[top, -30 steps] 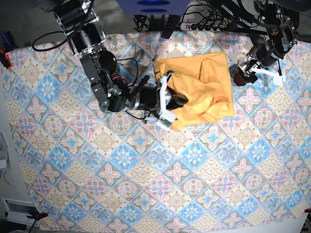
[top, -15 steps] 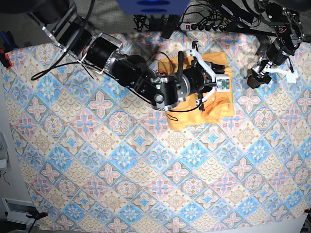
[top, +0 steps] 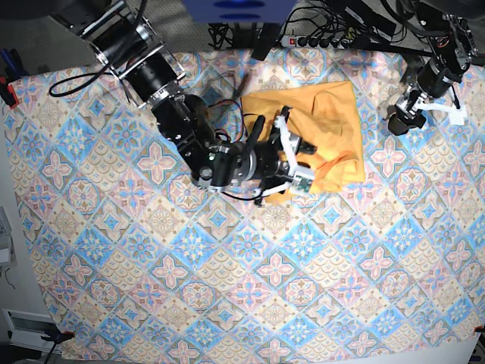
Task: Fold the T-shirt properly
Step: 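Fold the bundle's edge over toward the left gripper with the right gripper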
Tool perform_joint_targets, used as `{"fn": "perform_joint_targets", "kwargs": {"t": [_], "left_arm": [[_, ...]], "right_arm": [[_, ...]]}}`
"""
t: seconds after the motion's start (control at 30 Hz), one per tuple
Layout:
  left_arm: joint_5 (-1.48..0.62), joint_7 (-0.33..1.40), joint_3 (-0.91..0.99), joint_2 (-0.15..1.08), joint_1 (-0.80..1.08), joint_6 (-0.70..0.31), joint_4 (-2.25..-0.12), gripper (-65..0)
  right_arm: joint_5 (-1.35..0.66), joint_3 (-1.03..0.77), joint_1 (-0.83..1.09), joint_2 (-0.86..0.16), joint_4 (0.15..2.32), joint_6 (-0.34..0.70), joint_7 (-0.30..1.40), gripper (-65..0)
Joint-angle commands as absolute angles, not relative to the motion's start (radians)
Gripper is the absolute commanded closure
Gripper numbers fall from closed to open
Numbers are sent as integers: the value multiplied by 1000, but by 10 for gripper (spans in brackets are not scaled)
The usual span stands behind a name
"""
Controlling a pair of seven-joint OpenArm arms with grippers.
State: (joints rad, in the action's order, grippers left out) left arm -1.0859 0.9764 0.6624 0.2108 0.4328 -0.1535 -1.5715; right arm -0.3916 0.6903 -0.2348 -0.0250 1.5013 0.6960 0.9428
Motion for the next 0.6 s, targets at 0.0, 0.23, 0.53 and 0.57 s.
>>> {"fn": "perform_joint_targets", "kwargs": {"t": [0.0,0.23,0.53,0.57], "left_arm": [[-1106,964,668,226,437,-160,-1589,-630],[-1106,964,667,225,435,-160,-1589,-630],[-1106,964,665,220,430,-160,-1589,-630],[-1106,964,661,211,430,-160,-1589,-630]], "right_arm": [[-415,674,-265,-13,1511,698,903,-200],[-407,671,-262,-28,1486,661,877,-183],[-403,786,-194,-28,1484,662,834,-153],[-403,799,-202,-28,1484,661,819,-153]]}}
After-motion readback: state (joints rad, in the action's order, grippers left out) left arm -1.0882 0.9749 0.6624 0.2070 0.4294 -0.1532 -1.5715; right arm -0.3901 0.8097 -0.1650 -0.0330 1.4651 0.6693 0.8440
